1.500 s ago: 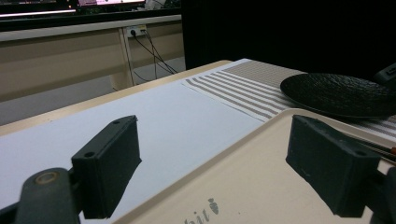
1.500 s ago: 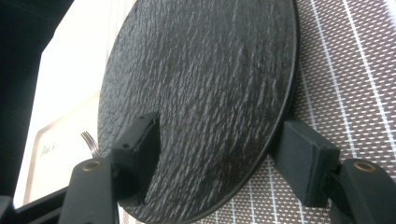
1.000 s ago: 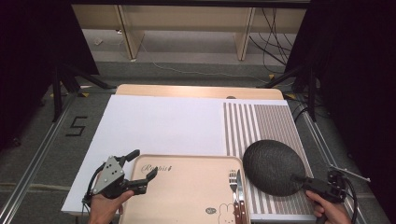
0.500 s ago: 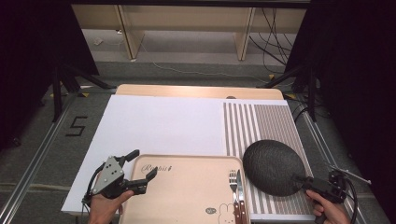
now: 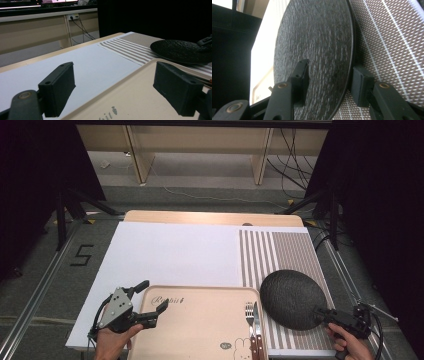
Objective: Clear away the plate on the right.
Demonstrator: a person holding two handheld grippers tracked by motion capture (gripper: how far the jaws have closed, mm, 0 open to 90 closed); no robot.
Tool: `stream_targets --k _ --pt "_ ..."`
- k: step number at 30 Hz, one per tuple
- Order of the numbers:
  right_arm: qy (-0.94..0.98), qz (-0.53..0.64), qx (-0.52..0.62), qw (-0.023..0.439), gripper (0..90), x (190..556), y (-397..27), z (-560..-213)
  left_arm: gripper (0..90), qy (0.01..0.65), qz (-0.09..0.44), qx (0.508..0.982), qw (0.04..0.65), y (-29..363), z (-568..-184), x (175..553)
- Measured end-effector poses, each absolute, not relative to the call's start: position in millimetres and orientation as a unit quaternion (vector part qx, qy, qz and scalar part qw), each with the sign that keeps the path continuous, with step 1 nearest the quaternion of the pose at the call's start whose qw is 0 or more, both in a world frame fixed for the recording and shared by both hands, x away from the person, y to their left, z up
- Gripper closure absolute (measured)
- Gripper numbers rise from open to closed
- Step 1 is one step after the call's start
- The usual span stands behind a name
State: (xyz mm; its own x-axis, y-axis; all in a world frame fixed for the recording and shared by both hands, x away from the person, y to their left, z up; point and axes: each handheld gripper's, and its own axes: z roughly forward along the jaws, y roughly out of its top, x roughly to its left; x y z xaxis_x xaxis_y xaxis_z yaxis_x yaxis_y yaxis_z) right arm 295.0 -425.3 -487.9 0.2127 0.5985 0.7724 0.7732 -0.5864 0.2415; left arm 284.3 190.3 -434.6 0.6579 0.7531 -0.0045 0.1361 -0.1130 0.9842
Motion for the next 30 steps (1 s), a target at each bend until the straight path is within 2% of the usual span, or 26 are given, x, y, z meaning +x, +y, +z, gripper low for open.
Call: stream_targets --k 4,7,9,11,21,27,30 --pt "-0.442 -0.450 -0.771 0.092 56.9 294.5 -426.1 -490.9 16.4 0.319 0.264 0.700 0.581 190.4 -434.2 283.5" --pt "-0.426 -0.445 -0.779 0.113 58.2 294.2 -425.7 -490.2 16.4 0.319 0.264 0.700 0.582 190.7 -434.0 283.6" --pt "-0.432 -0.455 -0.772 0.101 58.8 295.0 -425.9 -493.1 16.4 0.319 0.262 0.697 0.587 190.5 -434.9 284.7" --pt "-0.423 -0.448 -0.779 0.119 59.2 294.8 -425.4 -491.9 16.4 0.322 0.262 0.699 0.583 190.5 -434.5 284.0" --pt "-0.420 -0.453 -0.778 0.115 62.2 295.2 -425.5 -494.7 16.4 0.319 0.264 0.699 0.583 190.9 -433.8 283.6" --pt "-0.420 -0.444 -0.781 0.125 68.3 294.3 -426.8 -494.4 16.4 0.319 0.264 0.699 0.582 190.8 -434.0 283.6" --pt "-0.434 -0.444 -0.777 0.099 74.0 293.4 -428.4 -499.0 16.5 0.318 0.264 0.698 0.584 190.6 -434.3 284.1"
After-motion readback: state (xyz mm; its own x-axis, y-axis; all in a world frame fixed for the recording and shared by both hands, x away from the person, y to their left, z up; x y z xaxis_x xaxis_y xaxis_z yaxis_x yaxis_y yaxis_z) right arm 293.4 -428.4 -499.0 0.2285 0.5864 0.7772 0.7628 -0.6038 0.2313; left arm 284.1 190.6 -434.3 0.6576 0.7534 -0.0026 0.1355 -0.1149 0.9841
